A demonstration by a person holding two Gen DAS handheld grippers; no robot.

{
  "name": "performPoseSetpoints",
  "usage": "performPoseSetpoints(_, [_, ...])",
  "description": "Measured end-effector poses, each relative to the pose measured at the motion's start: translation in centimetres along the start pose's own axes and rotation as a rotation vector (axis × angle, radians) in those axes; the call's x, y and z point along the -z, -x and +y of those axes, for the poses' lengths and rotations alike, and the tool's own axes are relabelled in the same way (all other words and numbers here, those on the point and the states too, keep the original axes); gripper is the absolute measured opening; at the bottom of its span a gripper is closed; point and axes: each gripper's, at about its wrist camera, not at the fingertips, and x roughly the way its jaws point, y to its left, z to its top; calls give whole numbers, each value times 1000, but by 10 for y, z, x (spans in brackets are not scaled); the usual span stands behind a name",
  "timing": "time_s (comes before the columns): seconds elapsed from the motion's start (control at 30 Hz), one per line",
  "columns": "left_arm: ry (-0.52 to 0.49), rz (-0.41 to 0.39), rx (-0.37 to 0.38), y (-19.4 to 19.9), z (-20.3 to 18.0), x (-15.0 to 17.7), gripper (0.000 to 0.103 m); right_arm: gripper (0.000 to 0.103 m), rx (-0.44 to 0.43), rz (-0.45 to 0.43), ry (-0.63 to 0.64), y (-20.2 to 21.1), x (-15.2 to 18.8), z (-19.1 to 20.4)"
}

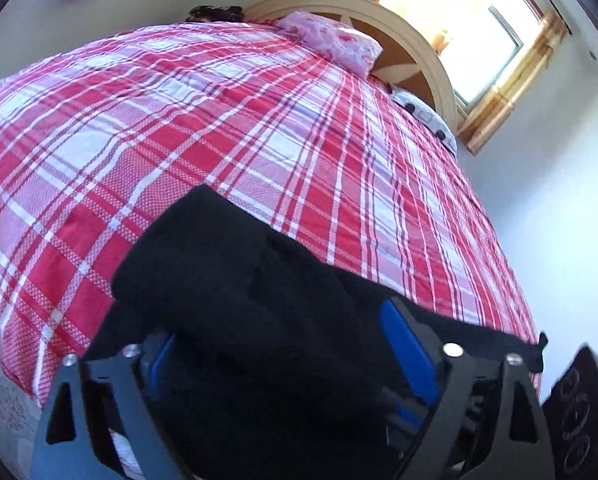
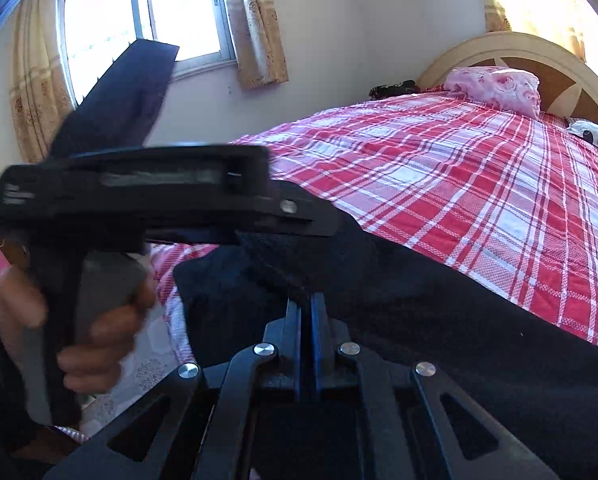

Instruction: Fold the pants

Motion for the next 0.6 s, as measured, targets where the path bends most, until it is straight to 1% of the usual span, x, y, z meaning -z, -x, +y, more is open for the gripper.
performPoseSetpoints(0.03, [34, -24, -1, 0, 4, -1, 79, 4, 1, -4, 6, 1, 1, 3])
performPoseSetpoints(0.07, [60, -38, 4, -1, 7, -2, 69, 4, 9, -9, 15, 1, 3, 5])
performPoseSetpoints(0.1, [76, -44, 14, -1, 10, -2, 63, 5, 14, -10, 16, 0, 5, 5])
performPoseSetpoints(0.17, [81, -47, 61, -5, 12, -1, 36, 8, 9, -9, 2, -1, 8, 3])
performPoseSetpoints(0.2, [78, -34, 62, -7, 12, 0, 32, 8, 6, -11, -15, 0, 10, 1])
performPoseSetpoints(0.27, [67, -28, 41, -9, 10, 2, 27, 9, 11, -17, -54, 5, 11, -2])
performPoseSetpoints(0.33, [58, -38, 38, -7, 9, 2, 22, 11, -66, -42, -123, 20, 13, -12])
performPoseSetpoints(0.37, [59, -38, 44, -4, 8, 1, 22, 18, -103, -60, -171, 31, 14, -21])
performPoseSetpoints(0.4, [66, -39, 55, -2, 8, 0, 22, 35, -116, -73, -207, 40, 16, -28])
performPoseSetpoints(0.43, [75, -39, 70, 2, 9, 0, 22, 45, -119, -96, -258, 55, 21, -40])
performPoseSetpoints(0.47, [81, -42, 84, 6, 9, -3, 22, 62, -113, -112, -288, 65, 26, -49])
performPoseSetpoints(0.5, [84, -46, 94, 10, 8, -5, 22, 70, -93, -145, -344, 82, 35, -62])
performPoseSetpoints(0.57, [71, -61, 91, 19, 2, -10, 22, 72, -55, -185, -465, 109, 56, -89])
performPoseSetpoints(0.6, [64, -69, 93, 24, -1, -13, 22, 72, -46, -190, -555, 122, 72, -107])
